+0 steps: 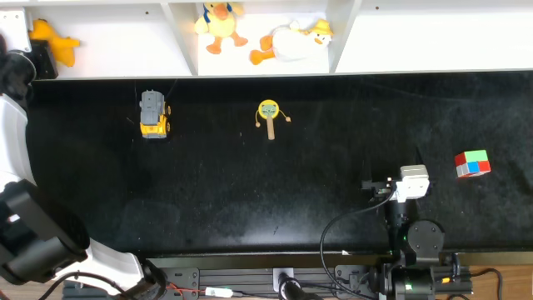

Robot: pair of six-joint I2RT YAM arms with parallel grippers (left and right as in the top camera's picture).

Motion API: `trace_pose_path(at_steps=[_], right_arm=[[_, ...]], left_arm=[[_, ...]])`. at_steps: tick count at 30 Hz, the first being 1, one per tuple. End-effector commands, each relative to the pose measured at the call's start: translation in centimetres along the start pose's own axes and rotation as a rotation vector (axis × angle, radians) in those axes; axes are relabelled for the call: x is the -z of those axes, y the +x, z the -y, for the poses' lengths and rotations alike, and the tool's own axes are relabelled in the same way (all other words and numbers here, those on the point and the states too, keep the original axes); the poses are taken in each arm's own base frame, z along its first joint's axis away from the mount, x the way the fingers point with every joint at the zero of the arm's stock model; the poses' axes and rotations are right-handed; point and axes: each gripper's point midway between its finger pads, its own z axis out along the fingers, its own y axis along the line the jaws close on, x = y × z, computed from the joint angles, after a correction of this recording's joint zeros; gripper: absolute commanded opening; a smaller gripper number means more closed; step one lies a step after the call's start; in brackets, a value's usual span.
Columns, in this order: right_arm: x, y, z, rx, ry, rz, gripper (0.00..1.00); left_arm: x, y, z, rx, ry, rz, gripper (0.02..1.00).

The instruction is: Store Toys

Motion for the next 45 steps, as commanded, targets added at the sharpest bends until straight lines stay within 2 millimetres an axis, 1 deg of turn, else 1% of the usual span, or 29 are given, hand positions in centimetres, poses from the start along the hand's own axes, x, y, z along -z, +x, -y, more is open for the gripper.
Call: trace_pose_path(at_steps=[1,7,9,11,12,14,15,16,20,25,28,32,35,37,38,40,42,45], right_arm=[[0.0,0.4,-0.2,-0.007,-0.01,-0.001,0.996],[0.0,0.4,-0.2,-0.007,-0.01,-0.001,0.996],[0.0,0.4,-0.2,-0.007,-0.01,-0.001,0.996],[0.0,0.4,-0.2,-0.007,-0.01,-0.001,0.996],[0.0,0.4,-0.2,-0.007,-0.01,-0.001,0.996],[0.0,0.4,-0.2,-0.007,-0.01,-0.001,0.996],[0.0,0.4,-0.2,-0.007,-0.01,-0.001,0.993],[0.0,0.4,-0.2,-0.007,-0.01,-0.001,0.996],[0.0,0.4,-0.2,-0.007,-0.01,-0.001,0.996],[0.0,0.4,-0.2,-0.007,-0.01,-0.001,0.996],[0.0,0.4,-0.2,-0.007,-0.01,-0.001,0.993],[0.0,0.4,-0.2,-0.007,-0.01,-0.001,0.996],[0.0,0.4,-0.2,-0.007,-0.01,-0.001,0.993],[0.0,0.4,-0.2,-0.007,-0.01,-0.001,0.993],[0.0,0.4,-0.2,-0.007,-0.01,-0.001,0.996],[0.0,0.4,-0.2,-0.007,-0.01,-0.001,0.993],[0.0,0.4,-0.2,-0.007,-0.01,-0.001,0.996],[0.0,0.4,-0.2,-0.007,-0.01,-0.001,0.996]], left_arm=[[-0.5,-0.1,0.0,0.017,0.003,-0.004,0.045],[-0.5,-0.2,0.0,0.016,0.004,-0.004,0.255],[-0.5,-0.2,0.0,0.016,0.003,-0.003,0.29],[-0.5,-0.2,0.0,0.016,0.004,-0.003,0.301],[-0.5,-0.2,0.1,0.017,0.008,-0.002,0.343],[-0.5,-0.2,0.2,0.017,0.012,-0.001,0.617],[-0.5,-0.2,0.3,0.017,0.016,-0.001,0.893],[-0.4,-0.2,0.3,0.017,0.018,0.0,0.998],[0.1,-0.1,0.6,0.021,0.025,-0.01,0.998],[1.7,0.1,1.1,0.02,0.033,-0.039,0.998],[3.2,0.8,1.4,0.012,0.024,-0.073,0.998],[5.6,1.8,2.5,-0.022,0.028,-0.08,0.998],[8.1,3.6,3.7,-0.025,0.025,-0.078,0.998],[9.8,5.4,4.8,-0.004,0.024,-0.076,0.998],[11.0,7.5,6.0,0.05,0.029,-0.088,0.998],[11.7,9.9,7.7,0.123,0.055,-0.113,0.998],[11.9,11.8,9.7,0.164,0.11,-0.15,0.998],[11.5,14.4,13.8,0.161,0.224,-0.237,0.998]])
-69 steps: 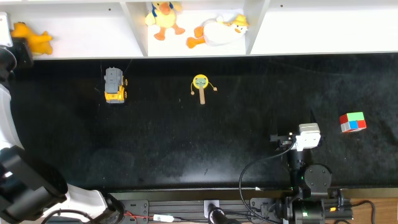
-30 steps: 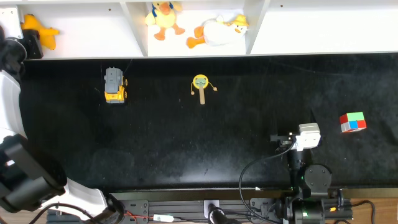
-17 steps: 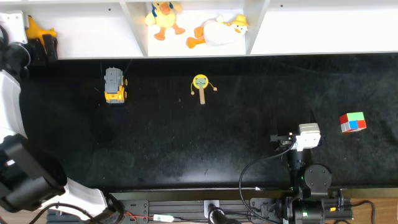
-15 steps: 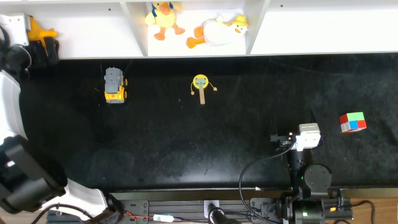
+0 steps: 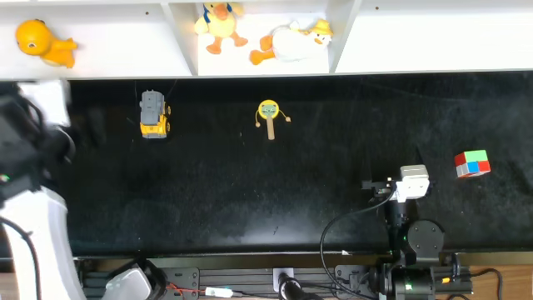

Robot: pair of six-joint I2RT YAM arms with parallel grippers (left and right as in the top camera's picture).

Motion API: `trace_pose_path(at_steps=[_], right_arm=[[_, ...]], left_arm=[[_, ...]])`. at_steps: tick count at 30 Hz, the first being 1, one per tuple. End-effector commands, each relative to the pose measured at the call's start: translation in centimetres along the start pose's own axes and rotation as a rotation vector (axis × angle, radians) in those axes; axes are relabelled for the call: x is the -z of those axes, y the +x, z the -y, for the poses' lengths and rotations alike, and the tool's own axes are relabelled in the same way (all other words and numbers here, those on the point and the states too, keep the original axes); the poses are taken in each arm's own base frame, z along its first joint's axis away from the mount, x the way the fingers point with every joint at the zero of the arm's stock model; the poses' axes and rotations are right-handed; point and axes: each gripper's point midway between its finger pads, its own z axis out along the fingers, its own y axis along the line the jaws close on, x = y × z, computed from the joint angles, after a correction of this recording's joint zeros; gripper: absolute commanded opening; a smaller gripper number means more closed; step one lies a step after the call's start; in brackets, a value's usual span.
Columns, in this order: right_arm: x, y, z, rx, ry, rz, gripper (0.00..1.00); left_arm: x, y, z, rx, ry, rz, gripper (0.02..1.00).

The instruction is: Store Toys

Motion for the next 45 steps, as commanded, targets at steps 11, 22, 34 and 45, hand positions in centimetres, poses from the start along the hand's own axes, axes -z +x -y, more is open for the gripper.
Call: trace_pose_path(at_steps=[11,22,34,45], right_arm=[[0.0,0.3,-0.2,-0.007,-0.01,0.0,0.993],[0.0,0.4,-0.2,-0.007,-0.01,0.0,0.996],[0.0,0.3,-0.2,-0.007,-0.01,0.0,0.996],[0.0,0.3,-0.2,-0.007,-0.01,0.0,0.996]], left_arm=[[-6.6,5.7,9.0,-0.076,0.194,-0.218,0.996],[-10.9,6.7,9.0,-0.081,0.201,-0.246,0.849],[-11.9,6.6,8.9,-0.083,0.194,-0.237,0.524],[-9.4,5.0,9.0,-0.093,0.187,-0.185,0.43]])
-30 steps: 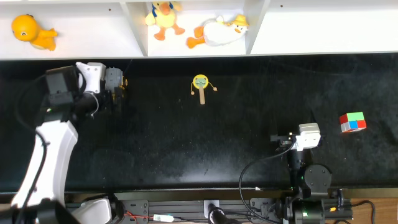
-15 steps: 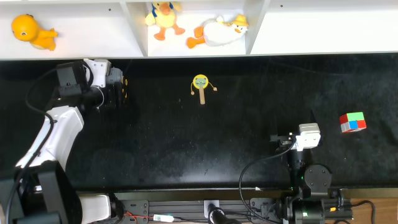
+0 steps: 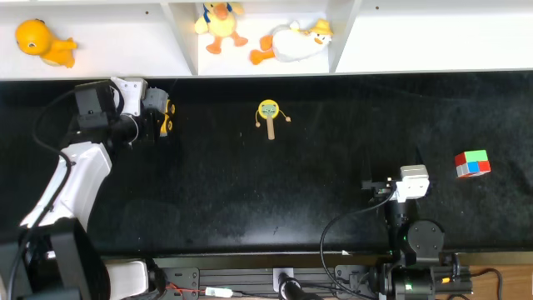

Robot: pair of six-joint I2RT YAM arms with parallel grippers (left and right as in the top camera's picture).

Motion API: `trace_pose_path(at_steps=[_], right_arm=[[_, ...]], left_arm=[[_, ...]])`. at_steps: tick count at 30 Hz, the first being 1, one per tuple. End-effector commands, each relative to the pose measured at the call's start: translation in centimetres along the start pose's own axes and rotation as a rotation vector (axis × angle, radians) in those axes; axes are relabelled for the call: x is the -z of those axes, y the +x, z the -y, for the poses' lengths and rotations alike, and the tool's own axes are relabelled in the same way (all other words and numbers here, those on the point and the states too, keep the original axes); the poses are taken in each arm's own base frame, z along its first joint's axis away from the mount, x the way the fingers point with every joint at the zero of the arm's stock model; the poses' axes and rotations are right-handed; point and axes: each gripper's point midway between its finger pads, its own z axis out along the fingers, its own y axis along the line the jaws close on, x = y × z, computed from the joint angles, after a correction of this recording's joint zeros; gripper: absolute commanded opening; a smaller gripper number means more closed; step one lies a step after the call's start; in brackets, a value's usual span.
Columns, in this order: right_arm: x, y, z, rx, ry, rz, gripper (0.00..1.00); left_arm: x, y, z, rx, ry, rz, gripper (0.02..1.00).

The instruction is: Store Toys

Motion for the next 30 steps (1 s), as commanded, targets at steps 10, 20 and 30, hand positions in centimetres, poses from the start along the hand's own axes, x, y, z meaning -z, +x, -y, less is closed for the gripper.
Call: trace_pose_path(at_steps=[10,20,30], right_arm=[[0.0,0.4,-0.2,-0.007,-0.01,-0.001,0.996],[0.0,0.4,-0.2,-0.007,-0.01,-0.001,0.996],[0.0,0.4,-0.2,-0.007,-0.01,-0.001,0.996]], left_arm=[[8.1,-2.0,1.9,-0.038,-0.028,0.147,0.4],[8.4,-5.9,1.8,-0.055,-0.017,0.222,0.397],[6.6,-12.0,1.7,-0.078,0.013,0.246,0.397]])
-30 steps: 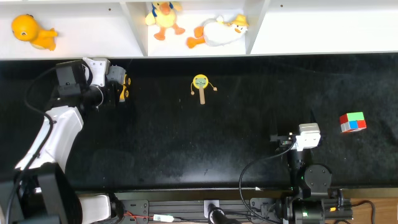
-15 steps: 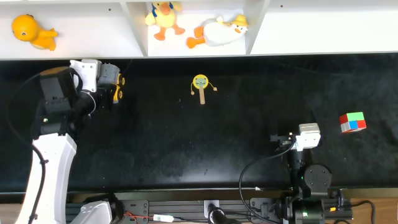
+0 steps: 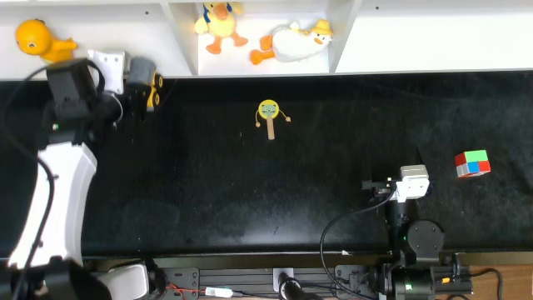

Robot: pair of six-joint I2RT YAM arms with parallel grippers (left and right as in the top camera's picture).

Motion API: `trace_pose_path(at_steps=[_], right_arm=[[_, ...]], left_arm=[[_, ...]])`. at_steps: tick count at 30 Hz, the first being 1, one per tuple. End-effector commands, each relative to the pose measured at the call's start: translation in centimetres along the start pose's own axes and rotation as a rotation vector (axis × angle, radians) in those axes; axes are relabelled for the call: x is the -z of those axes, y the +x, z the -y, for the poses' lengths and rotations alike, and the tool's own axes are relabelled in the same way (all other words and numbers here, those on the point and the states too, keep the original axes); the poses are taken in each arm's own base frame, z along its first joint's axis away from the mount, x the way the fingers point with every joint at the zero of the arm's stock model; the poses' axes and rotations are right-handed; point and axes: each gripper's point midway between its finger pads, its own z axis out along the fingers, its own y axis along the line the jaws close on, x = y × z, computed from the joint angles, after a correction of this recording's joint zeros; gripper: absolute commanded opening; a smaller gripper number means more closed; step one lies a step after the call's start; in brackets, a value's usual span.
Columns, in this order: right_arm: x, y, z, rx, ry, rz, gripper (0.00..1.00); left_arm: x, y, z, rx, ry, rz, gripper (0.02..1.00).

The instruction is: Store Toys

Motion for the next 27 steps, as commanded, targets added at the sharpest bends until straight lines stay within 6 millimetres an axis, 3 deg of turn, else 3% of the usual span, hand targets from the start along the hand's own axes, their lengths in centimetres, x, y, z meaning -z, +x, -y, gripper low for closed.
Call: trace_pose_path(at_steps=[1,7,11,12,14,16,19,24,26,27], right_arm=[[0.0,0.4,-0.2,-0.007,-0.011,-0.001,0.996],[0.0,0.4,-0.2,-0.007,-0.01,-0.001,0.996],[0.0,0.4,-0.2,-0.007,-0.01,-0.001,0.993],[0.0,0.4,-0.2,-0.007,-0.01,-0.001,0.996],[0.0,0.4,-0.2,-0.007,-0.011,-0.001,0.993],[0.0,0.4,-0.2,-0.007,-0.011,-0.001,0.993],[0.0,0.4,-0.2,-0.007,-0.011,-0.001,0.993],[0.0,0.4,-0.2,-0.007,-0.011,-0.001,0.996],[0.0,0.4,-0.2,-0.007,-0.01,-0.001,0.996],[0.0,0.4,-0.2,-0.007,-0.011,-0.001,0.996]], left_arm=[[-1.1,-4.3,0.7,-0.025,0.037,0.062,0.397],[-4.1,-6.3,0.0,-0.015,0.041,0.081,0.397],[-5.9,-6.3,-0.4,-0.005,0.042,0.071,0.4],[-6.2,-6.0,-0.5,-0.003,0.042,0.062,0.457],[-6.4,-5.8,-0.5,-0.002,0.043,0.056,0.763],[-6.4,-5.6,-0.6,0.0,0.039,0.047,0.998],[-5.7,-4.8,-1.1,0.006,-0.003,0.015,0.998],[-2.1,-1.7,-1.7,-0.006,-0.135,-0.023,0.996],[-0.3,0.3,-1.7,-0.005,-0.17,-0.037,0.998],[1.3,2.7,-1.3,-0.001,-0.177,-0.057,0.998]])
